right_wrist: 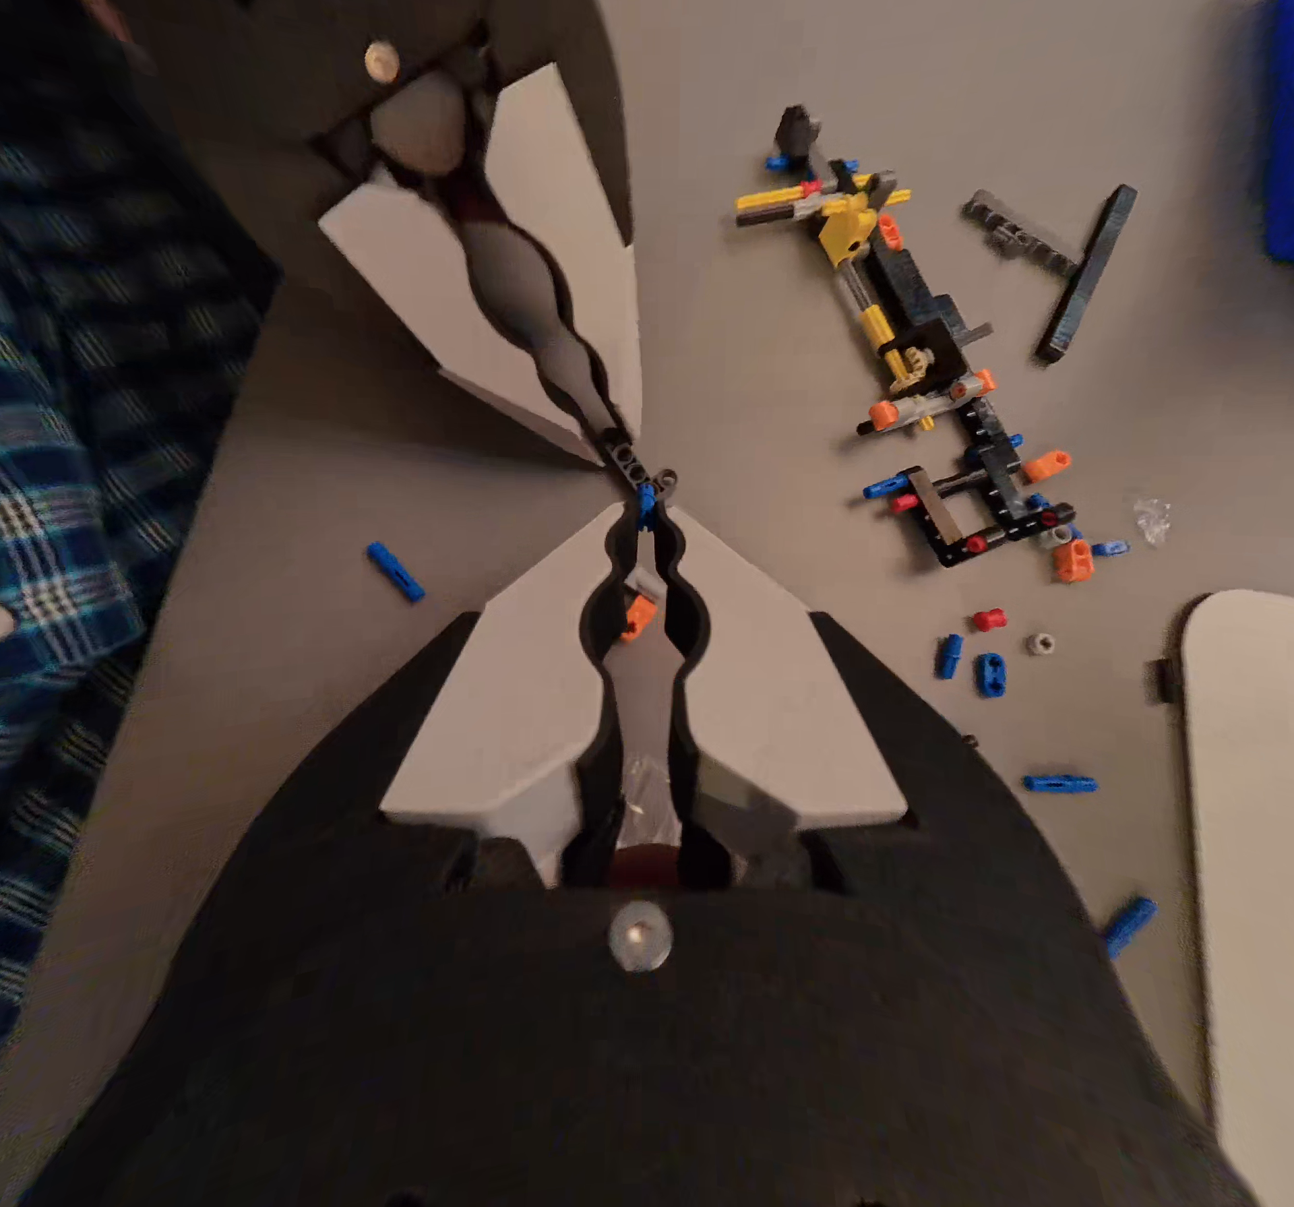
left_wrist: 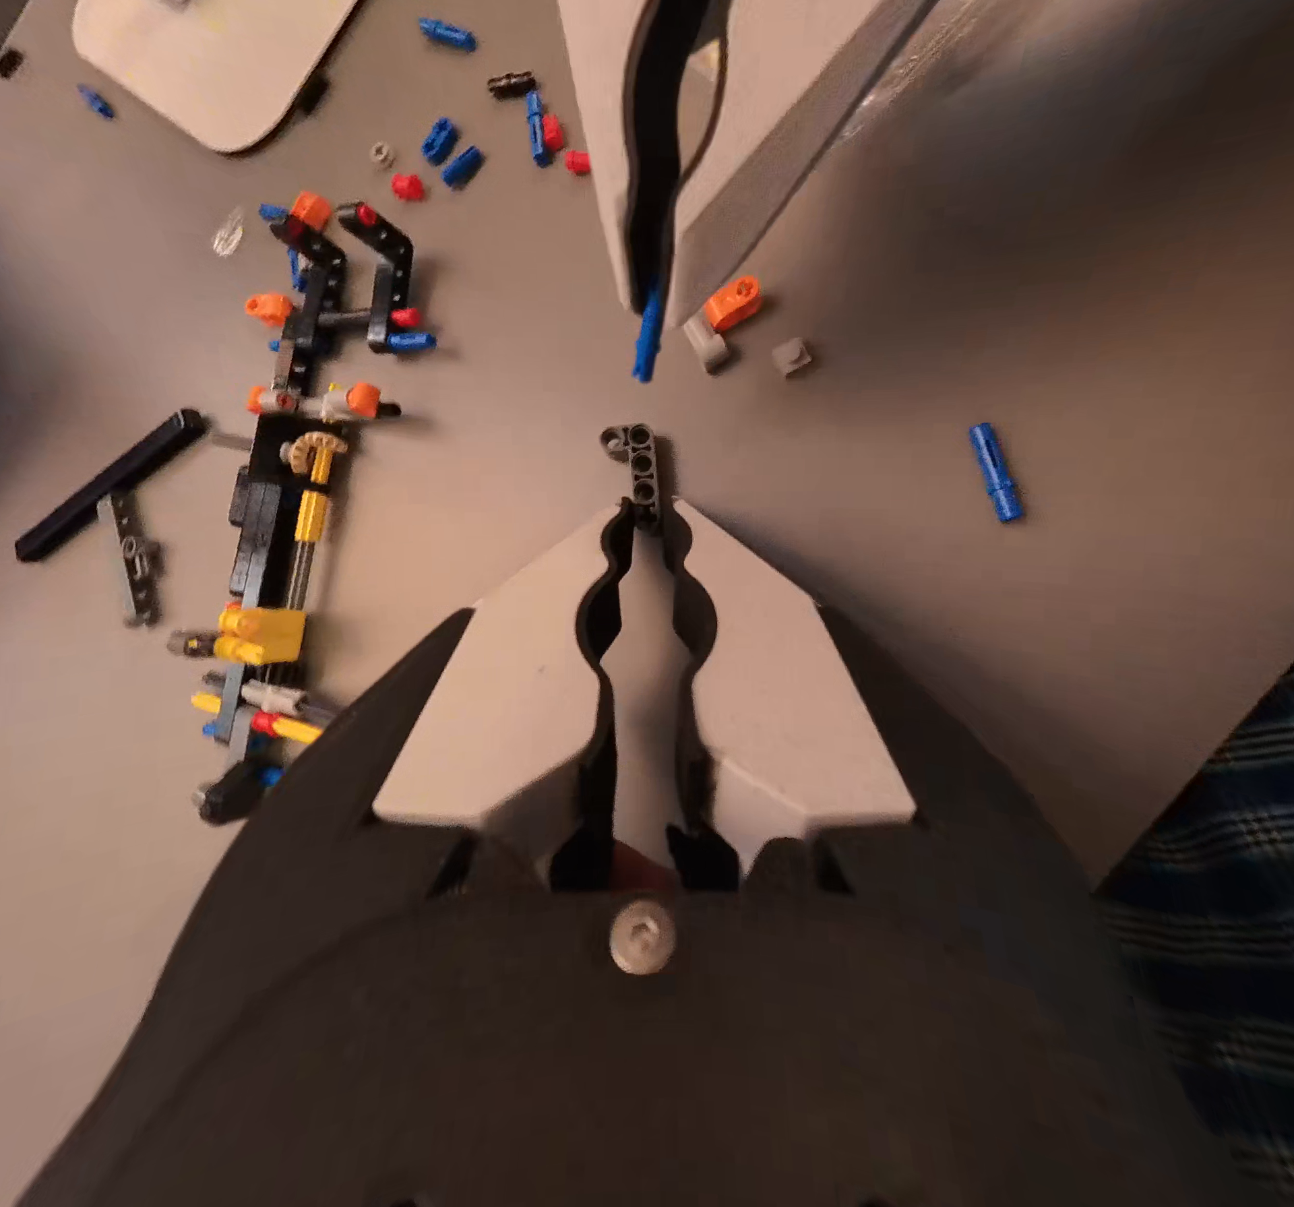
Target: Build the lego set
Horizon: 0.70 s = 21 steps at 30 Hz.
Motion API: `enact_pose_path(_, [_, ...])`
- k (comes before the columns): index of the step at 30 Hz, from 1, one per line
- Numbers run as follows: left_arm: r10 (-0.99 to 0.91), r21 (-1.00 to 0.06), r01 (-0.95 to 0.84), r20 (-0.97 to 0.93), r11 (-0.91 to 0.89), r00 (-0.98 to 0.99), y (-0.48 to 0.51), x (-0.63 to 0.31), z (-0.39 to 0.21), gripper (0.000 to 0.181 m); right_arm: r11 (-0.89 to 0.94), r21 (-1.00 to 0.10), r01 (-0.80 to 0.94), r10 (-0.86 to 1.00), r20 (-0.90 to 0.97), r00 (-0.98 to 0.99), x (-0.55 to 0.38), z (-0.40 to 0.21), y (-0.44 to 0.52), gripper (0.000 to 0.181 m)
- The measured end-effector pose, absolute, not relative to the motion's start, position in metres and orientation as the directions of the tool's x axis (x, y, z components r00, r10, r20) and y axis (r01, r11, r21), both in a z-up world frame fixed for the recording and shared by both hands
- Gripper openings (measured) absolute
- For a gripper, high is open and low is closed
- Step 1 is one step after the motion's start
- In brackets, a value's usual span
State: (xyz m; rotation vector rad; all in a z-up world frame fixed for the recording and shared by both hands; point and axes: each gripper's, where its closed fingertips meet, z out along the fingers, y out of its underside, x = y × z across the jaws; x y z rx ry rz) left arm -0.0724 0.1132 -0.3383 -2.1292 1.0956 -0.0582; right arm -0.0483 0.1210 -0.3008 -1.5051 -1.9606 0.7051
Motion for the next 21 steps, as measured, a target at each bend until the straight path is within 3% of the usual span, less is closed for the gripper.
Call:
enact_pose_path(1, [-0.739,-0.62,-0.7,-0.273,-0.354,0.616,0.114,-0.071,-0.338,0.005,0.276,-0.674,0.685,0.959,0.149,-0.24,-0.048,-0.303,0.12,0.002])
enact_pose_path(5, [-0.783,-0.626,-0.714,-0.256,-0.313,0.567,0.117,-0.068,-0.337,0.014,0.376,-0.608,0.699,0.926,0.224,-0.303,-0.052,-0.304,0.118,0.002])
enact_pose_path(10, [-0.799,-0.655,-0.69,-0.215,-0.308,0.562,0.117,-0.071,-0.336,0.023,0.377,-0.589,0.715,0.926,0.239,-0.292,-0.057,-0.3,0.123,0.002])
enact_pose_path(21, [-0.793,-0.696,-0.649,-0.188,-0.308,0.579,0.114,-0.077,-0.337,0.02,0.295,-0.613,0.733,0.955,0.215,-0.204,-0.06,-0.289,0.128,0.002])
